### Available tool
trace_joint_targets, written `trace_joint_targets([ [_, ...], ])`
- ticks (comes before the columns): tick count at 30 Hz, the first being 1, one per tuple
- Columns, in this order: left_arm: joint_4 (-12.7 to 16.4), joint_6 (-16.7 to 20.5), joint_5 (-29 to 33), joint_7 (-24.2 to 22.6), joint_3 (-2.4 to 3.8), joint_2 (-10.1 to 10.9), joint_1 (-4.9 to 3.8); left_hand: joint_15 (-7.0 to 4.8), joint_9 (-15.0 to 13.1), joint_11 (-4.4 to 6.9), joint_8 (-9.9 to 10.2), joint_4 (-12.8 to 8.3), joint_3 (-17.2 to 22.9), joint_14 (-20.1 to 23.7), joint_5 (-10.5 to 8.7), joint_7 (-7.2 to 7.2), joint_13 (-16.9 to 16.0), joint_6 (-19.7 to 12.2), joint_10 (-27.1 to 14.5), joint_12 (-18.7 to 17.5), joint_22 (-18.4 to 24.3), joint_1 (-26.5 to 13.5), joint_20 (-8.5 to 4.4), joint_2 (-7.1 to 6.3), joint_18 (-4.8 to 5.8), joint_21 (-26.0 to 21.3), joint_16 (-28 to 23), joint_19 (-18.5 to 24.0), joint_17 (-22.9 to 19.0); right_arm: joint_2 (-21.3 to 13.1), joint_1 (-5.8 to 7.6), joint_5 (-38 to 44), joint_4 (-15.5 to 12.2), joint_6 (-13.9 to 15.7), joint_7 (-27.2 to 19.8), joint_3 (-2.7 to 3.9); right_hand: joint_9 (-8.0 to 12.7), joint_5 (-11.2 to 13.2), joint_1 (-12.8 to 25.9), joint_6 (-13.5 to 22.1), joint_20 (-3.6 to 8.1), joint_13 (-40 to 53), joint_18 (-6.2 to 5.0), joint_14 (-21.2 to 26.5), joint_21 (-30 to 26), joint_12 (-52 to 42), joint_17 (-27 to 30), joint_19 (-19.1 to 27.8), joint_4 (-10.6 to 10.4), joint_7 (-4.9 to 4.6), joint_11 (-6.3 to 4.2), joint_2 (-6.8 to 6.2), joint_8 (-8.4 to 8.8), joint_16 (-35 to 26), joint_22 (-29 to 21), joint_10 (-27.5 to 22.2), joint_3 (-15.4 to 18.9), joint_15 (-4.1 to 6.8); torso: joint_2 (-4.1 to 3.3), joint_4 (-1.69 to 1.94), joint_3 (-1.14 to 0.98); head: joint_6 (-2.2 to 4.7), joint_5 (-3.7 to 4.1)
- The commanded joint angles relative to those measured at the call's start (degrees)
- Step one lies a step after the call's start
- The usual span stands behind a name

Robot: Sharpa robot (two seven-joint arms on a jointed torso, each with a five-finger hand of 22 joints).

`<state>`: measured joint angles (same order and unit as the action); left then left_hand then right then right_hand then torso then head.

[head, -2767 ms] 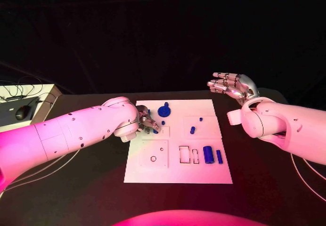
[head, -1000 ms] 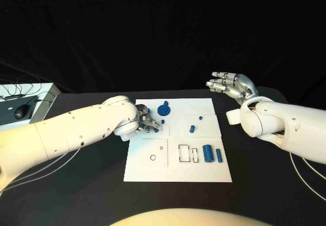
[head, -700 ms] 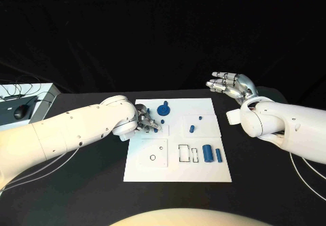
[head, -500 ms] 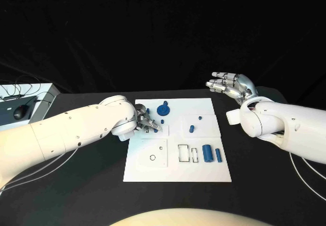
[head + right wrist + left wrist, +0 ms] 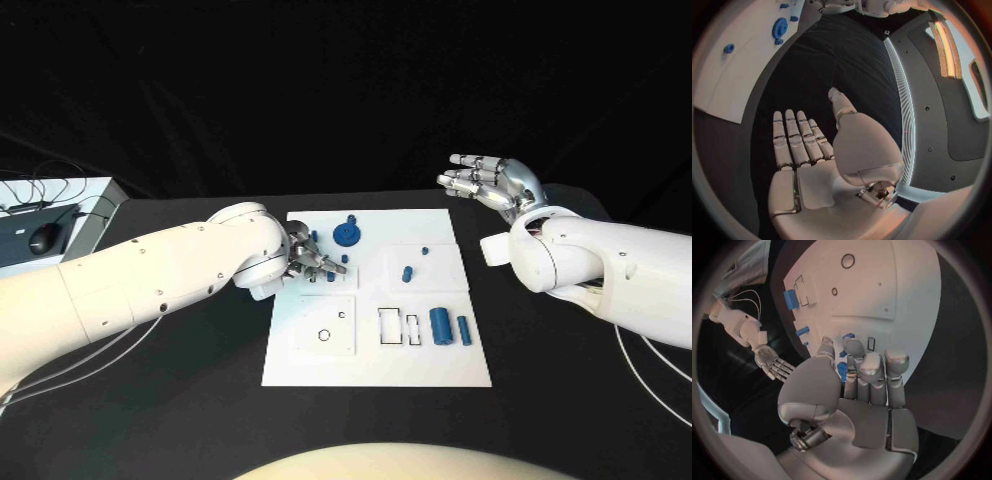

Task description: Assemble the parts on the task board

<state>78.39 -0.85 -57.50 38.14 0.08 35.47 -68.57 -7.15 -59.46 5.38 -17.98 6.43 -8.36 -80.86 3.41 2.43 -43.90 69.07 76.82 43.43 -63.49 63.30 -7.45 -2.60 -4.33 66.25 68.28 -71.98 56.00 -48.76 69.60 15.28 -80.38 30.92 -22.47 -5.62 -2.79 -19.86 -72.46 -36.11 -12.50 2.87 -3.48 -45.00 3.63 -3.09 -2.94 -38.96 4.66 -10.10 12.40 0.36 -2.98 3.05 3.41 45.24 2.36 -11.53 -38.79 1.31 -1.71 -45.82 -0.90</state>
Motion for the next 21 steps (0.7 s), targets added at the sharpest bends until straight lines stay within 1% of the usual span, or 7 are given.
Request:
trace_joint_targets([
  [1, 0.59, -0.02, 1.6, -0.81, 1.05, 0.49, 0.09, -0.04, 0.04, -0.29, -0.03, 0.56, 0.06, 0.07, -0.21, -0.33, -0.16, -1.06, -0.9, 0.22, 0.57, 0.04, -0.2, -0.67, 0.45, -0.72, -0.78, 0.2, -1.01, -0.01, -0.05, 0.51, 0.1, -0.16, -0.56, 0.02, 0.05, -0.07, 0.22, 0.45, 0.17, -0.06, 0.29, 0.44, -0.09, 0.28, 0.05, 0.41, -0.43, -4.73, -0.05, -0.38, 0.36, -0.19, -0.05, -0.44, -0.06, -0.12, 0.03, -0.02, -0.06, 0.22, 0.03],
  [4, 0.8, 0.27, 3.0, -1.21, 2.53, 1.16, 0.15, 0.63, 3.39, -1.4, 3.09, 1.41, 0.47, 0.63, -0.13, -1.94, -0.44, -3.13, -3.21, 0.51, 3.24, 1.04, 0.5, -0.53, -0.32, -3.78, -3.72, 1.99, -4.3, -0.02, -0.07, 0.52, 0.19, -0.13, -0.58, 0.02, 0.05, -0.07, 0.22, 0.45, 0.17, -0.06, 0.29, 0.44, -0.09, 0.28, 0.05, 0.41, -0.43, -4.73, -0.05, -0.38, 0.36, -0.19, -0.05, -0.44, -0.06, -0.12, 0.07, 0.01, -0.07, 0.34, 0.01],
  [7, 0.63, 0.07, 5.05, -2.0, 4.52, 2.14, 0.17, 2.12, 11.4, -3.28, 8.24, 0.69, 1.15, 2.83, 0.0, -4.58, 1.03, -5.66, -5.75, -0.99, 8.27, 3.08, 2.02, 0.39, -1.51, -9.44, -8.4, 5.42, -9.4, -0.03, -0.09, 0.56, 0.32, -0.09, -0.63, 0.02, 0.05, -0.09, 0.18, 0.41, 0.17, -0.05, 0.26, 0.37, -0.07, 0.27, 0.04, 0.33, -0.46, -4.71, -0.07, -0.4, 0.36, -0.18, -0.04, -0.34, -0.06, -0.12, 0.05, 0.0, -0.1, 0.53, -0.04],
  [8, 0.52, -0.12, 5.69, -2.25, 5.18, 2.47, 0.16, 2.42, 16.13, -3.51, 9.44, 0.14, 0.86, 2.76, 0.06, -4.97, 2.4, -4.83, -5.62, -1.37, 8.71, 3.62, 2.61, 0.55, -2.14, -10.06, -8.67, 5.13, -9.85, -0.01, -0.09, 0.59, 0.39, -0.07, -0.68, 0.02, 0.04, -0.12, 0.1, 0.34, 0.15, -0.05, 0.22, 0.26, -0.03, 0.27, 0.04, 0.2, -0.49, -4.67, -0.09, -0.42, 0.36, -0.18, -0.02, -0.18, -0.07, -0.12, 0.07, 0.02, -0.11, 0.59, -0.03],
  [11, 0.18, -0.75, 7.16, -2.73, 6.72, 3.38, 0.12, 2.94, 17.87, -4.2, 9.46, -0.79, 1.7, 4.83, 0.02, -5.66, 3.81, -6.02, -7.4, -2.61, 12.28, 4.89, 3.12, 1.35, -2.51, -14.34, -11.15, 8.02, -11.53, 0.0, -0.1, 0.65, 0.62, -0.16, -0.84, 0.02, 0.01, -0.12, -0.01, -0.16, 0.33, -0.03, 0.22, -3.07, 0.13, 0.25, -0.1, -0.72, -0.38, -4.5, -0.25, -0.36, 0.33, -0.02, 0.06, 0.43, -0.13, 0.22, 0.06, 0.04, -0.09, 0.86, -0.01],
  [14, -0.56, -1.43, 7.68, -3.04, 7.89, 3.89, 0.02, 3.51, 22.65, -4.8, 10.0, -1.3, 3.51, 4.97, 0.06, -6.61, 6.21, -6.95, -7.9, -3.51, 13.89, 5.51, 3.9, 1.23, -2.73, -16.67, -13.0, 7.76, -12.96, 0.02, -0.11, 0.68, 0.85, -0.22, -1.03, 0.02, -0.01, -0.11, -0.12, -0.64, 0.75, -0.01, -0.12, -7.22, 0.94, 0.23, -0.28, -5.09, -0.21, -4.26, -0.43, -0.15, 0.3, 0.18, 0.42, 0.92, -0.16, 0.65, 0.02, 0.03, -0.09, 1.05, -0.19],
  [21, -3.63, -1.08, 5.87, -3.53, 8.83, 3.29, -0.19, 3.95, 29.0, -5.39, 6.03, -0.04, 4.91, 5.04, -0.08, -7.18, 11.81, -9.2, -8.96, -4.71, 17.27, 5.11, 4.79, 0.6, -2.97, -21.41, -17.35, 6.51, -15.68, 0.11, -0.11, 0.87, 1.14, -0.24, -1.34, 0.02, -0.04, -0.13, -0.21, -1.26, 0.97, 0.02, 0.05, -9.12, 0.89, 0.2, -0.34, -5.87, 0.06, -4.16, -0.55, 0.04, 0.28, 0.23, 0.37, 1.62, -0.14, 0.87, -0.06, 0.01, 0.0, 1.51, -0.45],
])
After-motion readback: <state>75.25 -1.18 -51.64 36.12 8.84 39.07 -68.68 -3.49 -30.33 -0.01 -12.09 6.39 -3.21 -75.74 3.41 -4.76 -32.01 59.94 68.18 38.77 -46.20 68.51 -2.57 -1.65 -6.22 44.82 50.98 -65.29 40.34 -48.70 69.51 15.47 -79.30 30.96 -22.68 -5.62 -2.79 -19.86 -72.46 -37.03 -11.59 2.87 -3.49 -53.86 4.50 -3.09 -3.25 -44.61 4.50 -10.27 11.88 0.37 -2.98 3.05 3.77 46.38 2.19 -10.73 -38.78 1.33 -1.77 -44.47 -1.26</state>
